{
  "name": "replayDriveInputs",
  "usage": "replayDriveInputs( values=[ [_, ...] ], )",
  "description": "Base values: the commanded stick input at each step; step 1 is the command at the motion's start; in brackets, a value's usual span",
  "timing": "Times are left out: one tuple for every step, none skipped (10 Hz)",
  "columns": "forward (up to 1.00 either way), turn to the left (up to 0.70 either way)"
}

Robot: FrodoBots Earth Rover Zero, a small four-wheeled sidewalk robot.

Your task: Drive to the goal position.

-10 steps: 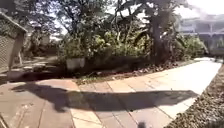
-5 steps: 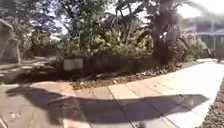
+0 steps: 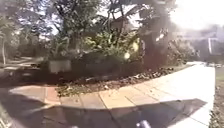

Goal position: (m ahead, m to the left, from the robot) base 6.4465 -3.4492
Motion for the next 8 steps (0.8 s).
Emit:
replayDriveInputs(
  values=[
    [0.50, -0.50],
    [0.50, -0.50],
    [0.50, -0.50],
    [0.50, -0.50],
    [0.50, -0.50],
    [0.50, -0.50],
    [0.50, -0.50],
    [0.50, -0.50]
  ],
)
